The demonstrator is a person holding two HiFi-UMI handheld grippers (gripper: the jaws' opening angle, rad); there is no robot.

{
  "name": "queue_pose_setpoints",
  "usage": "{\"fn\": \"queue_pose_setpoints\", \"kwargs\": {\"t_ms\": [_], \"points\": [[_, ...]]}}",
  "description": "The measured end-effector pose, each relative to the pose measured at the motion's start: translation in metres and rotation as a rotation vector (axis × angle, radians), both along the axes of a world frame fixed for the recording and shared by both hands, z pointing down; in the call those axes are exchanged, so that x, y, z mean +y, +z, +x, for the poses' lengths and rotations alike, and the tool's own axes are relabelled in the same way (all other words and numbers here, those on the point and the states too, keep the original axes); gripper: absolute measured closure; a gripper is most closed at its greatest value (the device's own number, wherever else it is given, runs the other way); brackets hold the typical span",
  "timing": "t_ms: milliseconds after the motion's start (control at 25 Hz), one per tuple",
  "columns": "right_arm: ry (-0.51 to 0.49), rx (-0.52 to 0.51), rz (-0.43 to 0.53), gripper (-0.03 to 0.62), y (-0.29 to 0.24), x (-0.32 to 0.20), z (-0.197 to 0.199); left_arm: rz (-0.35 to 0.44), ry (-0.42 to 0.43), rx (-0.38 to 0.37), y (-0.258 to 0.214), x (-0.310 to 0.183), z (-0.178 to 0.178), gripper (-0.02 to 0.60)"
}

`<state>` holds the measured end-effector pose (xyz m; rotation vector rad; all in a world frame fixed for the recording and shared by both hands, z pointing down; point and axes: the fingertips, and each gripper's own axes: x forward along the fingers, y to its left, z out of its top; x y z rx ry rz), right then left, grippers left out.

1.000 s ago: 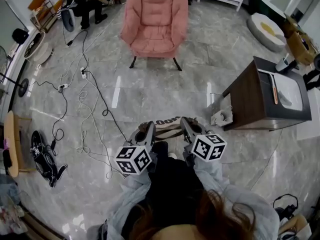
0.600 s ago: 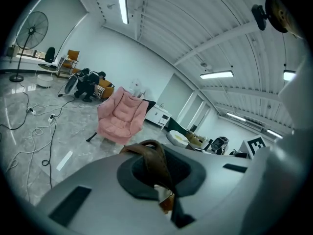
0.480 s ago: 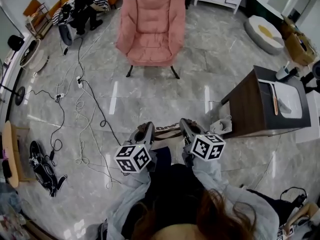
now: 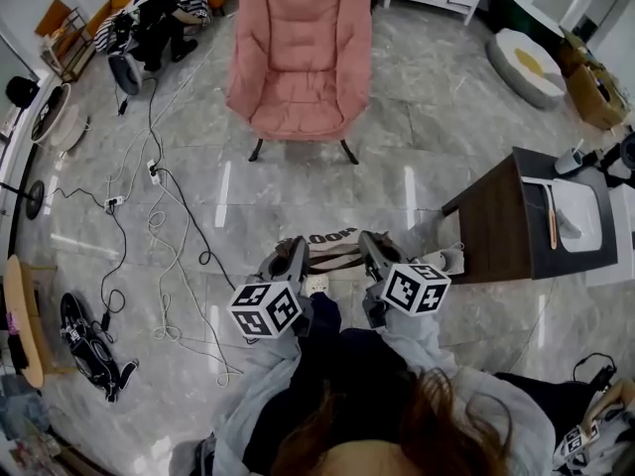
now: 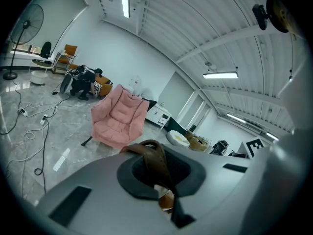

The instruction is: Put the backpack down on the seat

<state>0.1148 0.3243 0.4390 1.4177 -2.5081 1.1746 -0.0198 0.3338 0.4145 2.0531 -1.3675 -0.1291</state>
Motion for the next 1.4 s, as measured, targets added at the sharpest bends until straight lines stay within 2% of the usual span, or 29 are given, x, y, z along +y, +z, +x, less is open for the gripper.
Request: {"fn": "queue_pose_setpoints", "kwargs": {"t_ms": [360,600,800,1040,1400], "points": [[0.002,0.016,0.01,0.577,-0.004,-0.055,-0.02,0.025,0.003,0.019,-0.006,-0.061,-0.021,0.568],[0.01,0.021,0.052,0.577,-0.006,-0.085,-0.034,0.036,0.014,0.011,-0.004,-0.089,-0.035,0.568],[0.006,0.01,-0.019,0.577,0.013,-0.088,-0.036,-0.006,0.019,0.017,0.006,-0.098,-0.035,0.568],[0.015,0.019,-0.045,0.577,0.023,-0.109,-0.036,-0.054,0.014,0.027,0.025,-0.115,-0.037,0.569],[0.0,0.002,-0.083,0.577,0.032,-0.178,-0.035,-0.088,0.013,0.004,0.033,-0.183,-0.035,0.569]]}}
